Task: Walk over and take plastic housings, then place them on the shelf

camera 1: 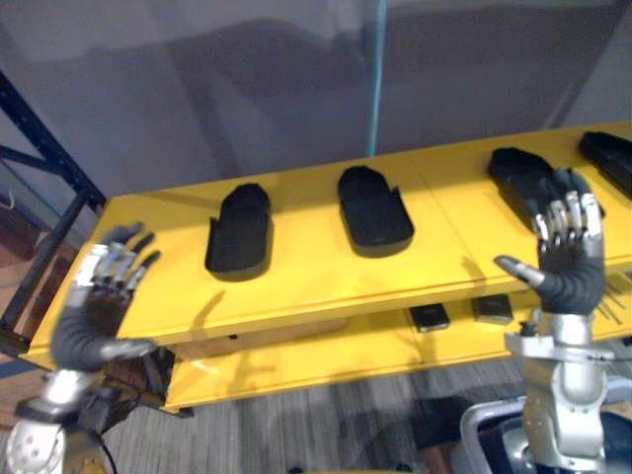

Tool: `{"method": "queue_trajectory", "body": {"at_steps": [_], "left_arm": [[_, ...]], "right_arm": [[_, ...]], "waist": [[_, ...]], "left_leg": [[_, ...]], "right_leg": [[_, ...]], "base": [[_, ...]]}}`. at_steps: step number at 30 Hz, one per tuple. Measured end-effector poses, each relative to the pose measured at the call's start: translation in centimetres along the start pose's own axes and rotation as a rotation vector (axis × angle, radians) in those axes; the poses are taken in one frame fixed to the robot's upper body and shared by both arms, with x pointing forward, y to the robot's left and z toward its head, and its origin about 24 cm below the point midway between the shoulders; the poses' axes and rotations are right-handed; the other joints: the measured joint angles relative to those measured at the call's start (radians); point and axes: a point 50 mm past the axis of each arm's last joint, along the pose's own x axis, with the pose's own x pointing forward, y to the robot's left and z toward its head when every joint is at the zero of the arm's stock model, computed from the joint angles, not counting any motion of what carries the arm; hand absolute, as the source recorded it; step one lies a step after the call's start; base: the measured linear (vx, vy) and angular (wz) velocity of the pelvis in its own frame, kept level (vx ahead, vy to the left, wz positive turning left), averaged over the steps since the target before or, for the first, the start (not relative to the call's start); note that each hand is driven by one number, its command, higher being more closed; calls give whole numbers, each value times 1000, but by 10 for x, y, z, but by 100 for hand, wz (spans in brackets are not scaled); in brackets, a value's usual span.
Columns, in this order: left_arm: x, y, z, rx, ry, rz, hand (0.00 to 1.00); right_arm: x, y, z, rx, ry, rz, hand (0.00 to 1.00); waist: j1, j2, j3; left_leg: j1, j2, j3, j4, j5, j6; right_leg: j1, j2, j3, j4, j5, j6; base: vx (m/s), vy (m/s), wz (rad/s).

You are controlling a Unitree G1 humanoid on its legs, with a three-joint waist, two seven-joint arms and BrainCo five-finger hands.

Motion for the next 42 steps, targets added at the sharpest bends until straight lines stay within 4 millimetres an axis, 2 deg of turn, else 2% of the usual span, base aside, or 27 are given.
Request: {"method": "queue_trajectory", "body": {"at_steps": [2,4,6,9,12,15,18,19,20,21,23,26,28,31,35,37,38,39,40,41,42], "left_arm": [[-4,4,4,1,-81,95,0],[-7,8,2,21,-123,266,0],[-13,12,-3,80,-116,414,0],[-16,12,-5,180,-93,508,0],[-14,10,-7,186,-92,513,0],[-7,6,-10,216,-88,478,0],[-5,0,-15,184,-75,453,0],[-3,-3,-16,168,-78,445,0],[-2,-5,-18,149,-79,438,0],[-2,-6,-18,147,-79,438,0],[0,-8,-21,117,-81,457,0],[12,-12,-26,73,-114,484,0],[23,-15,-28,46,-154,499,0],[41,-24,-35,-17,-169,508,0],[45,-30,-40,-15,-120,501,0],[40,-30,-41,23,-76,507,0],[37,-29,-42,40,-60,520,0],[29,-24,-40,69,-38,556,0],[18,-18,-32,114,-25,603,0],[13,-15,-28,139,-20,617,0],[7,-14,-21,169,-16,624,0]], "right_arm": [[3,2,0,24,-35,-35,0],[2,2,-6,47,-17,-90,0],[-2,6,-16,75,41,-107,0],[-7,9,-28,105,108,-125,0],[-10,14,-33,114,145,-117,0],[-14,14,-40,36,202,-126,0],[-23,5,-42,-54,244,-195,0],[-30,-4,-41,-98,262,-249,0],[-41,-22,-35,-159,279,-336,0],[-44,-26,-34,-173,282,-354,0],[-66,-55,-11,-290,280,-484,0],[-90,-80,19,-415,269,-592,0],[-103,-86,32,-443,267,-638,0],[-114,-78,38,-369,252,-660,0],[-102,-49,27,-257,255,-519,0],[-93,-36,21,-202,240,-452,0],[-87,-32,19,-174,224,-422,0],[-74,-24,15,-127,191,-358,0],[-56,-12,12,-72,143,-258,0],[-46,-5,11,-50,120,-203,0],[-34,4,10,-24,92,-133,0]], "waist": [[6,-2,0],[8,-16,-3],[14,-33,-5],[15,-56,-16],[14,-71,-25],[11,-80,-30],[-2,-80,-30],[-7,-81,-30],[-33,-84,-29],[-37,-84,-28],[-78,-85,-26],[-139,-85,-27],[-175,-85,-26],[-197,-79,-26],[-185,-69,-26],[-156,-61,-24],[-141,-61,-18],[-109,-65,1],[-73,-48,23],[-62,-44,37],[-37,-20,45]], "left_leg": [[0,0,-8,0,0,0],[-1,-3,-27,0,2,0],[-8,-3,-27,-1,2,0],[-17,-5,-31,-1,2,0],[-17,-8,-31,-1,2,1],[-17,-8,-24,-6,2,1],[-15,-5,7,-1,2,0],[-13,-3,33,-1,1,0],[-10,0,63,-1,-2,-1],[-8,0,69,-1,-4,-1],[22,11,145,-1,-22,-7],[39,28,227,29,-59,-16],[42,38,262,48,-72,-22],[73,56,310,54,-82,-31],[71,73,320,85,-102,-37],[63,87,302,140,-127,-37],[31,97,274,226,-155,-21],[-26,116,175,392,-190,37],[-108,125,25,580,-205,63],[-149,124,-48,672,-206,62],[-196,119,-126,761,-208,62]], "right_leg": [[5,0,-6,0,0,0],[18,-1,-25,-7,0,0],[17,-1,-26,-8,0,0],[11,-3,-28,-9,0,0],[11,-6,-28,-8,0,0],[3,-6,-21,-5,-1,0],[-23,0,9,8,0,0],[-40,2,37,15,0,0],[-58,5,66,24,2,-1],[-61,7,75,24,3,-1],[-75,18,148,24,10,-4],[-88,37,225,23,13,-7],[-97,48,258,20,21,-9],[-91,68,294,20,26,-12],[-86,78,299,20,26,-13],[-86,89,304,20,23,-15],[-87,94,313,26,20,-19],[-90,97,349,41,14,-27],[-99,113,395,57,-6,-35],[-109,122,420,72,-14,-43],[-124,136,449,88,-19,-49]], "base": [[5,-2,11],[0,-4,21],[-6,0,4],[-9,4,3],[0,0,0],[-5,5,-5],[1,5,-28],[-13,22,-66],[-18,20,-61],[-14,10,-72],[-12,11,-87],[-23,4,-84],[-9,-10,-60],[3,-33,-46],[-4,-41,-10],[-1,-43,-6],[-19,-46,-39],[-61,-39,-83],[-72,-4,-105],[-81,95,-107],[-65,171,-104]]}}
